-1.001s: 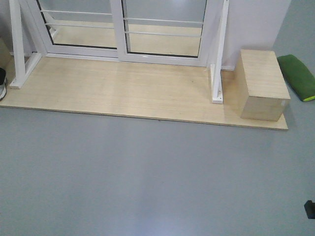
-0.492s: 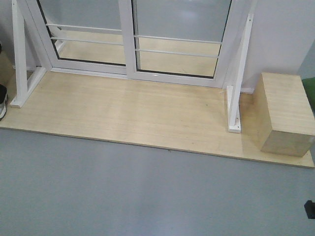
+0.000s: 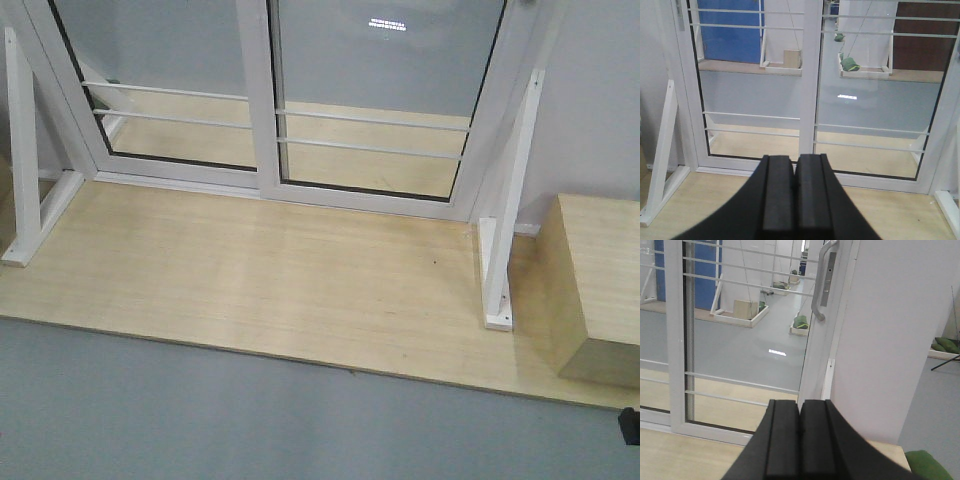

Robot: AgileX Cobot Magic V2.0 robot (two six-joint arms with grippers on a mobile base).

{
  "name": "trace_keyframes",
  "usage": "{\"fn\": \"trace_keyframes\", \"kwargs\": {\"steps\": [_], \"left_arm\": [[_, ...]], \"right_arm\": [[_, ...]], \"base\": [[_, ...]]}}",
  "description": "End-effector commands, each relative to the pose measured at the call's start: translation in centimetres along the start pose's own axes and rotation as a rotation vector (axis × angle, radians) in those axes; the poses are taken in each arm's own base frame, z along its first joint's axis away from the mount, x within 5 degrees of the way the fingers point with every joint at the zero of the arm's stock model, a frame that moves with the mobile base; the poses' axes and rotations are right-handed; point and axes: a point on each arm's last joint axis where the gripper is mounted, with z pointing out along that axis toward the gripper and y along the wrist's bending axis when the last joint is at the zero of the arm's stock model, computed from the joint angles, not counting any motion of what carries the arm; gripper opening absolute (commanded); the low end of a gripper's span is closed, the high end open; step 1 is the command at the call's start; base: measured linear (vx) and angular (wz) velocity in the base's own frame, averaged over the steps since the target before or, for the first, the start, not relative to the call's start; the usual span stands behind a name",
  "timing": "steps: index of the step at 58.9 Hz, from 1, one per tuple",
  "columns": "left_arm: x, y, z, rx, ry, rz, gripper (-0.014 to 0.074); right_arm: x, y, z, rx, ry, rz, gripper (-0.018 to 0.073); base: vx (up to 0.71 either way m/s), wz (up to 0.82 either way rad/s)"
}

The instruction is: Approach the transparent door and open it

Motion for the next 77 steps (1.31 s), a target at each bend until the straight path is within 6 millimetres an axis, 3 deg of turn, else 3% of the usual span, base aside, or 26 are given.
{"fn": "trace_keyframes", "kwargs": {"steps": [1,77], "left_arm": [[-0.31,-0.04,-0.04,0.009,-0.083,-0.008,-0.0003],[-0.31,-0.04,-0.04,0.009,-0.083,-0.008,-0.0003]], "right_arm": [[-0.69,-0.09,-0.13,0.015,-0.096,-0.019,-0.0006],[-0.69,-0.09,-0.13,0.015,-0.096,-0.019,-0.0006]], "base": [[0.41,0.01],[0.35,-0.11]]}}
